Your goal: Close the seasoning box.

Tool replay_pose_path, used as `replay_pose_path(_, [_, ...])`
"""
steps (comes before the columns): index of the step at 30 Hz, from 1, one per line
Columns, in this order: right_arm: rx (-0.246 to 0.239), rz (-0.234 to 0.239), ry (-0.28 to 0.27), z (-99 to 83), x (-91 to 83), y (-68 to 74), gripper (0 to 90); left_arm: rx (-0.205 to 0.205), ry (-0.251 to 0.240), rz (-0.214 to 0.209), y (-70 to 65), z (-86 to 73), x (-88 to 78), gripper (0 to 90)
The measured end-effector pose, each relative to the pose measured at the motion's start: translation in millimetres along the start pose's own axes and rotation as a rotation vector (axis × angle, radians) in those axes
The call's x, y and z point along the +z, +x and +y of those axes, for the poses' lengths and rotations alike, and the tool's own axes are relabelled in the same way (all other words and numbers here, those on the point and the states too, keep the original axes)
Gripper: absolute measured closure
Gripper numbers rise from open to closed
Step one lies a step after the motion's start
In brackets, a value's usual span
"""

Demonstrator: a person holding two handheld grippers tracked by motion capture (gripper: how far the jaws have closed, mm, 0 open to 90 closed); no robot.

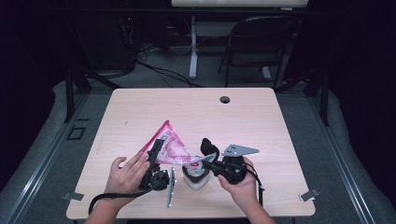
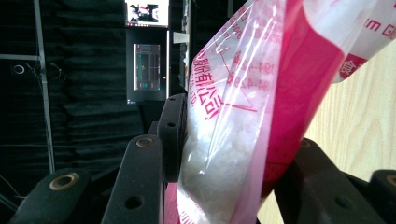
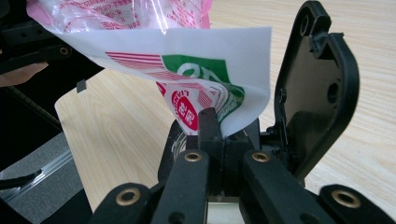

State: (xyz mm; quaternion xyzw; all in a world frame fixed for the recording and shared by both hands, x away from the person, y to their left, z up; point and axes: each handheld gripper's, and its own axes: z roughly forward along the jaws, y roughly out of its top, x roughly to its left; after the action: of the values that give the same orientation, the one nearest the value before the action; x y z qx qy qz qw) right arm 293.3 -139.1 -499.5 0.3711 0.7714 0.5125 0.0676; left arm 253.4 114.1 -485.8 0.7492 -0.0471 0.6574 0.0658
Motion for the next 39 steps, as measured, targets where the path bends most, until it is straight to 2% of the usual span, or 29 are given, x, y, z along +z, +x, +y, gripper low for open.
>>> replay_pose_path(2, [0.004,-0.001,0.0,-0.3,0.3,0.0,90.0,0.014,0.013,-0.006,0.9,1.4,-1.0,64.5])
replay_pose_path(7, [0.006,-0.002,-0.001,-0.3,0.4,-0.3,90.0,0.018,-0.001,0.007,1.3,2.0,-0.5,64.5])
replay_pose_path(13, [0.006,-0.005,-0.002,-0.2,0.2,-0.3,90.0,0.022,-0.002,0.003,3.4,3.4,0.0,64.5])
replay_pose_path(18, [0.005,0.0,-0.001,0.0,-0.6,-0.9,90.0,0.039,-0.001,-0.022,7.0,3.5,0.3,64.7])
replay_pose_path(19, [0.004,0.001,0.0,0.1,-0.7,-0.8,90.0,0.049,-0.006,-0.011,9.1,3.6,0.5,64.7])
replay_pose_path(25, [0.006,-0.004,-0.006,0.5,-1.2,-0.2,90.0,0.064,-0.006,-0.009,11.0,5.8,0.8,64.7])
replay_pose_path(33, [0.005,-0.006,-0.002,0.3,-1.4,-0.8,90.0,0.064,-0.008,-0.002,10.8,6.9,0.3,64.7])
replay_pose_path(39, [0.008,-0.006,-0.001,-0.1,-1.5,-1.4,90.0,0.056,-0.007,-0.012,10.2,7.4,0.3,64.7])
